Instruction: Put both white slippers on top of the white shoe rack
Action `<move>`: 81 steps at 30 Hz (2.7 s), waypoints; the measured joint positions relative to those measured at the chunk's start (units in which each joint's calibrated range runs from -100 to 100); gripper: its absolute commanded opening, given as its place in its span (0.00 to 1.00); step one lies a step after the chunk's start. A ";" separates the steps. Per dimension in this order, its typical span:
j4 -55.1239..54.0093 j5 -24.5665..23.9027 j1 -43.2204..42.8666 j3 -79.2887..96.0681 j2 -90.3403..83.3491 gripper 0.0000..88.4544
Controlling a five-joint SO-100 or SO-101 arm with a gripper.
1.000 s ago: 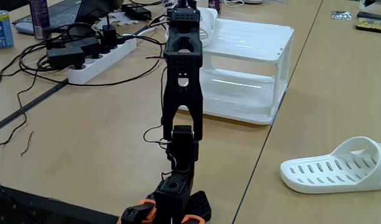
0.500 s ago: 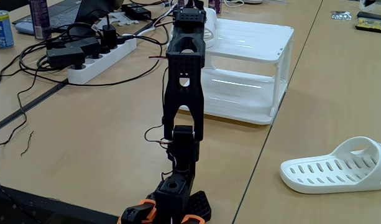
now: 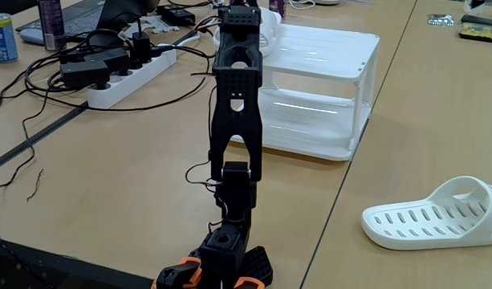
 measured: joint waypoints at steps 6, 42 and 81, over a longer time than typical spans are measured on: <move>0.00 0.00 0.15 0.00 0.16 0.18; -0.09 0.00 -0.52 -0.09 2.89 0.01; -0.52 0.00 2.77 -1.44 -0.49 0.01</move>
